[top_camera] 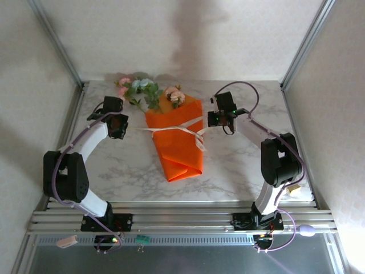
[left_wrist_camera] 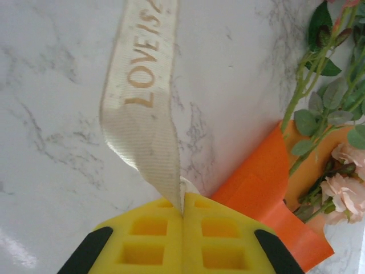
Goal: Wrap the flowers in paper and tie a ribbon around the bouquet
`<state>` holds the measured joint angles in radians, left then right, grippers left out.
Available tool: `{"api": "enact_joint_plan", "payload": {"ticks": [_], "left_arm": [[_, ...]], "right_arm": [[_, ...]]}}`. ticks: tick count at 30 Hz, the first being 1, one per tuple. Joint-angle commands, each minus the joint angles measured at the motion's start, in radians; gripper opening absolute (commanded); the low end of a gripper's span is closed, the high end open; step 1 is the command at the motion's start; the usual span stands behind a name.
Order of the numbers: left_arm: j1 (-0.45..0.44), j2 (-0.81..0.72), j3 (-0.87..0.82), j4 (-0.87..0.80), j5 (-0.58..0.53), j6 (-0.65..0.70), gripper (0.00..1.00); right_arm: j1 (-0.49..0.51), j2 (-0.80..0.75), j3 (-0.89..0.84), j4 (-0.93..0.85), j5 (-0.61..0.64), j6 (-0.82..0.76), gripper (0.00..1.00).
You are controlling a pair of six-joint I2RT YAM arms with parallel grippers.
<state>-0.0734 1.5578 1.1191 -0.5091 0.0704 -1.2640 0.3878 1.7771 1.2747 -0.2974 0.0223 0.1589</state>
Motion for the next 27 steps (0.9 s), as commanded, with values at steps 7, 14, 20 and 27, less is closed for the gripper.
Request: {"api": "enact_joint_plan", "payload": {"ticks": [7, 14, 20, 27], "left_arm": [[0.090, -0.124, -0.140, -0.051, -0.048, -0.017, 0.00], [0.165, -0.131, -0.149, -0.055, -0.026, -0.008, 0.00], [0.221, -0.153, -0.176, -0.048, -0.001, -0.005, 0.00], [0.263, -0.186, -0.182, -0.069, -0.001, 0.007, 0.00]], "right_arm": [[-0.115, -0.044, -0.045, -0.098, 0.070, 0.077, 0.00], [-0.180, 0.010, 0.018, -0.191, 0.082, 0.117, 0.00], [-0.222, 0.031, 0.017, -0.234, 0.084, 0.149, 0.00], [-0.269, 0.044, 0.048, -0.259, 0.085, 0.150, 0.00]]}}
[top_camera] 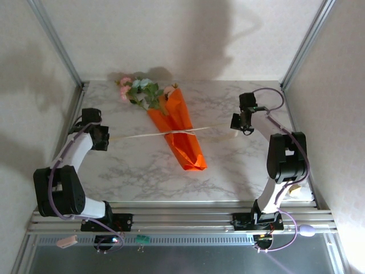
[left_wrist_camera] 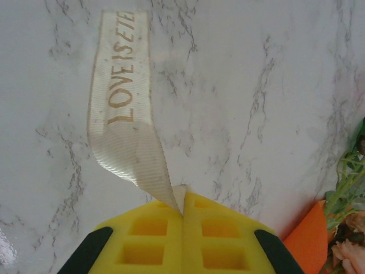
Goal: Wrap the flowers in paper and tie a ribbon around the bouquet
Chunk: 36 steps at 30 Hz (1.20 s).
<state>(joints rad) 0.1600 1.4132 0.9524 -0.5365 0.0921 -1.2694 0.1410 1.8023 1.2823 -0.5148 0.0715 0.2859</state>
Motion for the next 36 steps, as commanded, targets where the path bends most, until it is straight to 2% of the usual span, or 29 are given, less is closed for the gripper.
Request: {"api": "enact_joint_plan", "payload": {"ticks": [1, 14, 26, 30, 36], "left_arm": [[0.041, -0.046, -0.020, -0.043, -0.018, 0.014, 0.00], [0.074, -0.077, -0.036, -0.060, -0.009, 0.016, 0.00], [0.103, -0.081, 0.032, -0.087, 0.022, 0.011, 0.00], [0.103, -0.080, 0.018, -0.063, 0.057, 0.003, 0.00], [0.095, 0.000, 0.030, -0.018, 0.101, 0.024, 0.00]], "right_arm": [[-0.032, 0.023, 0.048, -0.051, 0.039, 0.027, 0.00], [-0.121, 0.026, 0.038, -0.109, 0.066, 0.070, 0.00], [-0.254, 0.029, 0.034, -0.129, 0.045, 0.122, 0.00], [-0.303, -0.003, -0.003, -0.126, 0.068, 0.176, 0.00], [-0.314, -0.081, -0.067, -0.116, 0.131, 0.207, 0.00]]}}
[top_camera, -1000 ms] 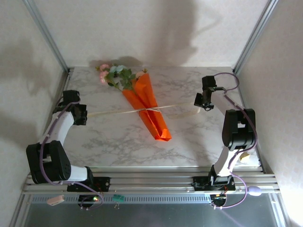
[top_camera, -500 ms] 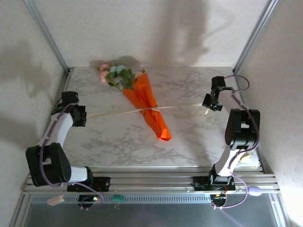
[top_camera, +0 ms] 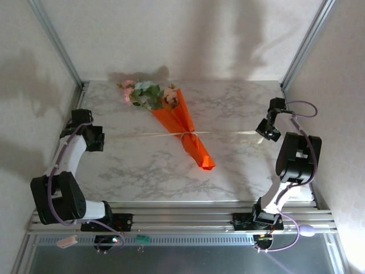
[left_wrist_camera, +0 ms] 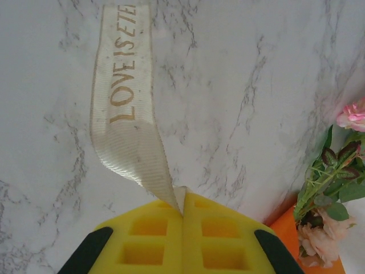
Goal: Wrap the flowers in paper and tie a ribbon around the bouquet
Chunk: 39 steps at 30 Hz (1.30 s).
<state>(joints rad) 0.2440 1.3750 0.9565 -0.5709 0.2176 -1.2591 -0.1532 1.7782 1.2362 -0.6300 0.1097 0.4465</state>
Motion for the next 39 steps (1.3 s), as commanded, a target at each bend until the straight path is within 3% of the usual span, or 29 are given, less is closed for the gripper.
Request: {"api": "enact_joint_plan", "payload": {"ticks": [1, 5, 7, 11, 15, 16, 17, 19, 21, 23, 25, 28, 30, 33, 36, 38, 39], "left_arm": [[0.008, 0.056, 0.037, 0.023, -0.027, 0.014, 0.00], [-0.011, 0.112, 0.099, 0.032, -0.030, 0.000, 0.00], [-0.057, 0.133, 0.139, 0.044, -0.021, -0.011, 0.00], [-0.258, 0.192, 0.231, 0.033, -0.031, -0.033, 0.00], [-0.428, 0.213, 0.176, 0.110, 0.000, -0.141, 0.00], [-0.457, 0.222, 0.154, 0.137, 0.018, -0.160, 0.00], [-0.475, 0.232, 0.144, 0.143, 0.029, -0.166, 0.00], [-0.492, 0.232, 0.144, 0.093, 0.012, -0.163, 0.30], [-0.501, 0.171, 0.147, 0.021, -0.074, -0.162, 0.55], [-0.500, 0.091, 0.155, -0.031, -0.154, -0.150, 0.61], [-0.496, 0.045, 0.181, -0.080, -0.191, -0.126, 0.68], [-0.517, 0.041, 0.226, -0.132, -0.107, -0.120, 0.72], [-0.602, 0.014, 0.169, -0.039, -0.001, -0.244, 0.68], [-0.777, -0.009, -0.030, 0.345, 0.096, -0.596, 0.69], [-0.910, 0.032, -0.149, 0.681, 0.018, -0.903, 0.77], [-0.952, 0.060, -0.162, 0.735, -0.073, -1.008, 0.88], [-0.967, 0.070, -0.165, 0.754, -0.125, -1.048, 0.89]], "right_arm": [[-0.018, -0.069, -0.032, 0.004, 0.100, 0.055, 0.00], [-0.020, -0.142, -0.105, 0.023, 0.150, 0.095, 0.00], [-0.023, -0.168, -0.139, 0.061, 0.117, 0.097, 0.00], [0.044, -0.194, -0.169, 0.109, 0.065, 0.083, 0.00], [0.116, -0.178, -0.170, 0.143, 0.007, 0.067, 0.00], [0.127, -0.159, -0.149, 0.124, -0.012, 0.069, 0.03], [0.138, -0.148, -0.133, 0.101, -0.010, 0.071, 0.11], [0.167, -0.152, -0.107, 0.048, 0.050, 0.078, 0.29], [0.210, -0.211, -0.117, 0.047, 0.121, 0.071, 0.42], [0.244, -0.271, -0.138, 0.071, 0.151, 0.063, 0.51], [0.288, -0.298, -0.128, 0.056, 0.169, 0.061, 0.53], [0.378, -0.295, -0.079, -0.008, 0.167, 0.107, 0.54], [0.449, -0.274, -0.050, -0.030, 0.104, 0.206, 0.55], [0.540, -0.228, -0.006, -0.023, 0.012, 0.428, 0.61], [0.533, -0.165, 0.002, 0.036, -0.179, 0.722, 0.64], [0.533, -0.131, -0.006, 0.105, -0.272, 0.894, 0.67], [0.533, -0.114, -0.011, 0.139, -0.312, 0.980, 0.69]]}}
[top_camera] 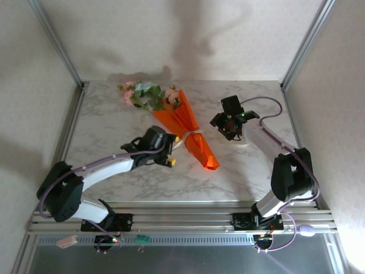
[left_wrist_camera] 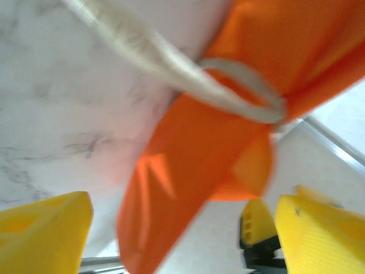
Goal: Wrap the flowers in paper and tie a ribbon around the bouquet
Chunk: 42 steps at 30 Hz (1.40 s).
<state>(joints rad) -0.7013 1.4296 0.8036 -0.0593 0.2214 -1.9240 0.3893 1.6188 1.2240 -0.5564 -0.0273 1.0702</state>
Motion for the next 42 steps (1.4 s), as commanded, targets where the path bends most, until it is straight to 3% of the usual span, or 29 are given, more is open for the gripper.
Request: {"api": "enact_joint_plan", "payload": {"ticks": [1, 6, 10, 15, 20, 24, 26, 30, 33, 36, 38, 41, 42], "left_arm": [[-0.031, 0.028, -0.014, 0.266, -0.161, -0.412, 0.90], [-0.042, 0.080, -0.042, 0.296, -0.204, -0.506, 0.89], [-0.044, 0.131, -0.046, 0.280, -0.180, -0.532, 0.86], [-0.035, 0.151, -0.091, 0.289, -0.215, -0.561, 0.72], [0.011, 0.207, -0.128, 0.364, -0.218, -0.548, 0.57], [0.034, 0.232, -0.111, 0.359, -0.213, -0.523, 0.58], [0.051, 0.234, -0.107, 0.352, -0.219, -0.512, 0.62], [0.071, 0.248, -0.088, 0.368, -0.220, -0.484, 0.67], [0.071, 0.291, -0.069, 0.447, -0.197, -0.486, 0.62], [0.067, 0.321, -0.017, 0.411, -0.155, -0.453, 0.58], [0.061, 0.329, -0.008, 0.411, -0.155, -0.458, 0.43], [0.079, 0.329, -0.027, 0.432, -0.159, -0.449, 0.00], [0.088, 0.320, -0.033, 0.417, -0.156, -0.440, 0.00]], "right_arm": [[-0.010, 0.055, -0.003, 0.092, -0.200, 0.425, 0.69], [-0.018, 0.108, -0.008, 0.146, -0.262, 0.670, 0.74], [-0.029, 0.169, -0.004, 0.164, -0.304, 0.741, 0.74], [-0.032, 0.221, -0.009, 0.194, -0.310, 0.775, 0.70], [-0.046, 0.279, 0.011, 0.245, -0.303, 0.767, 0.57], [-0.046, 0.304, 0.019, 0.278, -0.296, 0.758, 0.50], [-0.043, 0.304, 0.013, 0.283, -0.291, 0.758, 0.38], [-0.038, 0.284, -0.014, 0.288, -0.273, 0.762, 0.25], [-0.034, 0.269, -0.037, 0.297, -0.261, 0.767, 0.18], [-0.035, 0.264, -0.047, 0.297, -0.257, 0.763, 0.12], [-0.035, 0.262, -0.051, 0.298, -0.255, 0.759, 0.07], [-0.036, 0.248, -0.052, 0.276, -0.232, 0.738, 0.00], [-0.037, 0.240, -0.052, 0.269, -0.218, 0.725, 0.00]]}}
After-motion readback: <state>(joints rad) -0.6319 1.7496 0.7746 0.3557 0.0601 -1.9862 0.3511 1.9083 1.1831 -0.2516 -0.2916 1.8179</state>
